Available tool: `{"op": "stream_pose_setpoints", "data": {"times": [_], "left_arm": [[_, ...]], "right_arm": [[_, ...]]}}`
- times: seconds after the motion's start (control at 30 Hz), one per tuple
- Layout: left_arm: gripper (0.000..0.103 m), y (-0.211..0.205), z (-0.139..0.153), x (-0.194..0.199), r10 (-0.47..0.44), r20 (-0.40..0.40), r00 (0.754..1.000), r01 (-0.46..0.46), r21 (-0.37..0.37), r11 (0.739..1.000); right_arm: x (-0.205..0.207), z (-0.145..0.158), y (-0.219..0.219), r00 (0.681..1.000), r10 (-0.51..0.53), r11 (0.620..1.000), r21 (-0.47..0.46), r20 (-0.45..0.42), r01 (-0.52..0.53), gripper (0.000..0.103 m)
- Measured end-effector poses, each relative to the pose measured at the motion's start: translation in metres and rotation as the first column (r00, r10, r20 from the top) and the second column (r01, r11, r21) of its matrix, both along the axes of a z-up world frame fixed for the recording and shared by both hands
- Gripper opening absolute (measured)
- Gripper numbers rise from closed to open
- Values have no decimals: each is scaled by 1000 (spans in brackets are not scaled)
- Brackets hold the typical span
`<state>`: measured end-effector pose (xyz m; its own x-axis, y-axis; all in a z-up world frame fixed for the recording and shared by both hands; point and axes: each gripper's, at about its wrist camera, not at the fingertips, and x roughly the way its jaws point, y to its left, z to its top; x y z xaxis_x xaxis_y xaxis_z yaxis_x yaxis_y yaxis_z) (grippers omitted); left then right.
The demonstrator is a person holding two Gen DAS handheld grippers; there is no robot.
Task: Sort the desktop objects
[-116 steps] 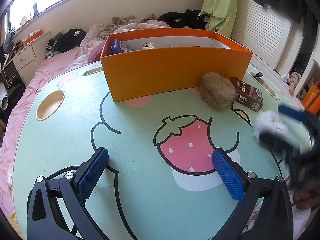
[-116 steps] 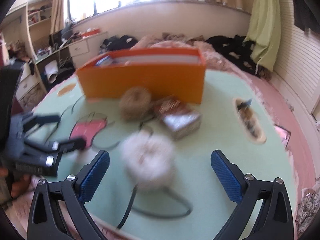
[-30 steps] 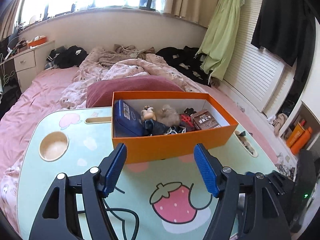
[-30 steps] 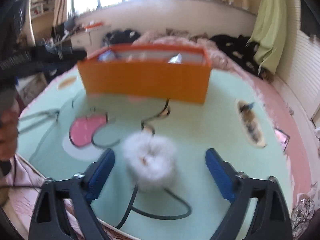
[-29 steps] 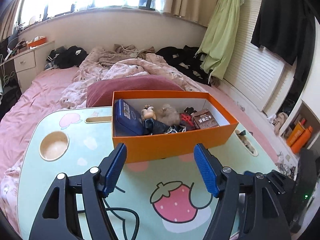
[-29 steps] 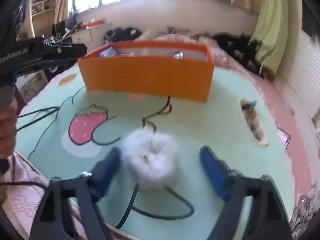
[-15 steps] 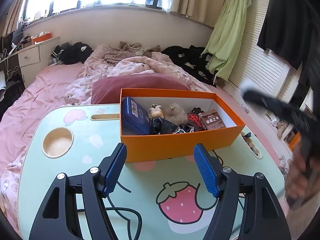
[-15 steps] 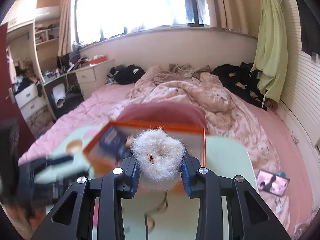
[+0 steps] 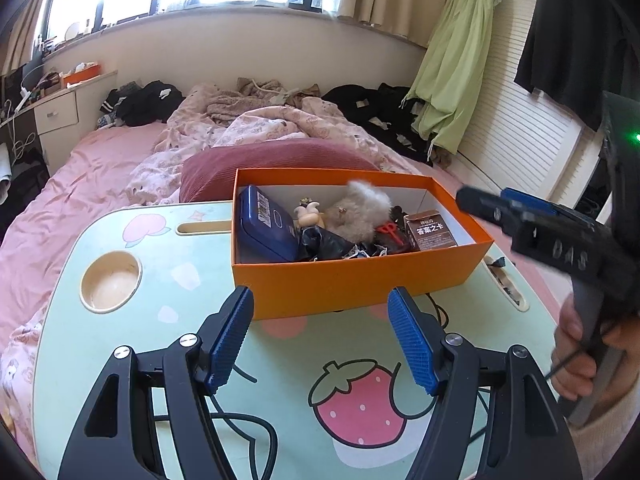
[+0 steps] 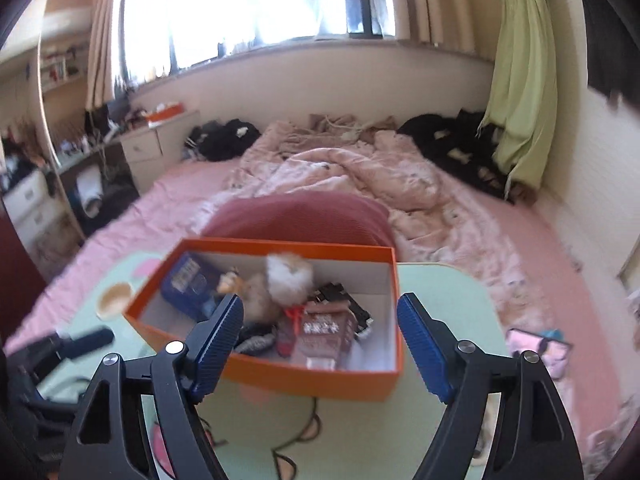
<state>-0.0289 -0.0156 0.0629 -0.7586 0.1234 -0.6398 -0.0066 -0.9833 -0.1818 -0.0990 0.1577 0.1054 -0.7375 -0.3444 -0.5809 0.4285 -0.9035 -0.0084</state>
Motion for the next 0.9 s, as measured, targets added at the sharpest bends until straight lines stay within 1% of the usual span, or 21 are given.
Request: {"op": "stream_pose_setpoints", "data": {"times": [0.1,0.27,0.43,0.57,0.63,0.7,0.77,0.83,0.87,0.9], "left_arm": [[70,2,0,0,-1,-1,1000,1,-3,1000],[70,1,-1,0,6,0,1000,-6,-12,1000],[70,4,-4,3,9,15,1000,-9,-26,1000],[70,13,-16,7,1,60,998,2,-33,999],[70,19,-27,12,-10,99,995,15,-44,999],[70,25,-37,15,-26,133,991,36,-70,997],[70,28,-47,17,-30,160,987,44,-85,995],[70,25,-52,14,-23,183,983,37,-71,997],[70,22,-55,13,-12,195,981,24,-60,998],[72,20,-56,12,-5,197,980,16,-59,998]], "right_arm": [[5,-5,-2,1000,1,1000,29,-16,0,79],[9,-9,-3,1000,4,1000,23,-1,-4,79],[26,-17,0,1000,11,1000,29,15,-11,79],[41,-34,8,996,9,1000,17,90,-10,79],[49,-50,12,990,2,1000,25,142,-5,82],[59,-67,16,984,0,999,40,179,-7,82],[66,-81,21,981,-16,998,69,191,3,82],[70,-92,25,979,-32,996,85,204,15,82],[71,-95,27,979,-37,996,84,199,21,84],[74,-98,29,982,-52,995,95,181,35,90]]}}
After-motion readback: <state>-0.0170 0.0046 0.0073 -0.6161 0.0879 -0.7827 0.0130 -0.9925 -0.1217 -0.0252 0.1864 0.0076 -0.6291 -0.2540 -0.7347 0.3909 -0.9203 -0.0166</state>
